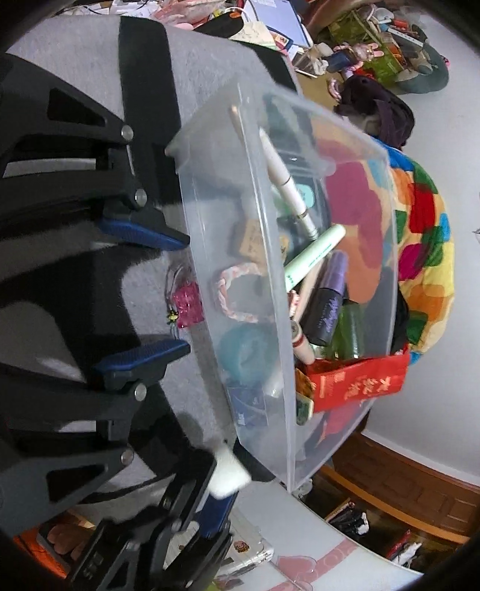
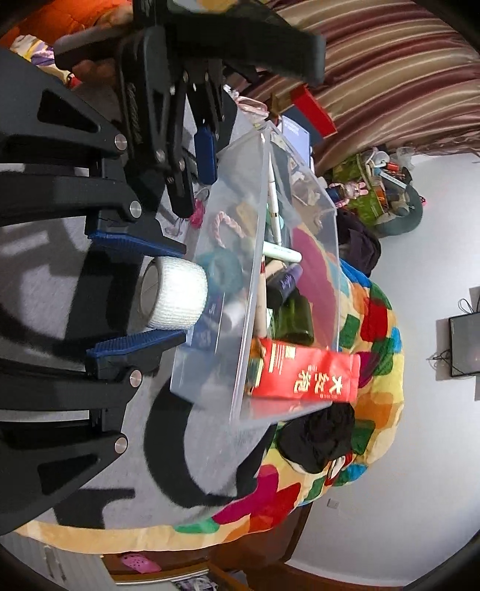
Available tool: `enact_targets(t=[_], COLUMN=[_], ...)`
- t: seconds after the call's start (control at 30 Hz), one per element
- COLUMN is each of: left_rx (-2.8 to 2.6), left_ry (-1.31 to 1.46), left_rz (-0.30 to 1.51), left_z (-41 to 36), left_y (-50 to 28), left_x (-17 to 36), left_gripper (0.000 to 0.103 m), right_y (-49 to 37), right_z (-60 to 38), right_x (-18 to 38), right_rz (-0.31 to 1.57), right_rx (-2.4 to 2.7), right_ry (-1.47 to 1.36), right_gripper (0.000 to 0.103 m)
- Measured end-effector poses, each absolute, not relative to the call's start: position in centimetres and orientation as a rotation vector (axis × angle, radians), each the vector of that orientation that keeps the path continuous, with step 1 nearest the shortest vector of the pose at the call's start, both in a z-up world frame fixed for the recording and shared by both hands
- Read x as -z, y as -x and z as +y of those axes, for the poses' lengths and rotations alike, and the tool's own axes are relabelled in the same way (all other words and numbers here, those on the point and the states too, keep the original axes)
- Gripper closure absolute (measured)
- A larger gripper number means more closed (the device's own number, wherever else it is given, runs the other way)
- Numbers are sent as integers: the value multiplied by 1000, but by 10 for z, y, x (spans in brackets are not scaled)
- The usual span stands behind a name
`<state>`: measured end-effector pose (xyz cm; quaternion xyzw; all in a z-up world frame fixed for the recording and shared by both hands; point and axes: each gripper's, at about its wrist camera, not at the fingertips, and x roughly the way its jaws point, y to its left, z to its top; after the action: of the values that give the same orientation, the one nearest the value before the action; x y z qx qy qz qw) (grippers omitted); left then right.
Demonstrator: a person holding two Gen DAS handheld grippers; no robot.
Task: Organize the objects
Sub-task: 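Move left tool to pink keychain while right tool grasps white tape roll, then grasp and drop pink keychain into bin with left tool while right tool drops tape roll in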
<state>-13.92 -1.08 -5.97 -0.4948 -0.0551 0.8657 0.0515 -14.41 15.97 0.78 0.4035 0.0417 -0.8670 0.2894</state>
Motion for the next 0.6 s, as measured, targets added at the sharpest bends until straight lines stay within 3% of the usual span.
enact_targets(t=[0.03, 0.1, 0.27, 0.6], left_rx=[-2649, -2657, -2691, -2753], left_ry=[1515, 1514, 1468, 1289], left_rz=[-156, -141, -60, -60], left_z=[-10, -6, 3, -4], left_y=[140, 142, 132, 100], left_x=[60, 60, 60, 32], left_gripper=[61, 75, 84, 84], right_y=[144, 143, 142, 137], right_z=[162, 162, 160, 158], right_x=[-8, -8, -6, -22], right_rz=[104, 91, 91, 90], right_rx=[2313, 2308, 2296, 2317], right_ry=[-1073, -1070, -1072, -1025], right_gripper=[67, 67, 67, 67])
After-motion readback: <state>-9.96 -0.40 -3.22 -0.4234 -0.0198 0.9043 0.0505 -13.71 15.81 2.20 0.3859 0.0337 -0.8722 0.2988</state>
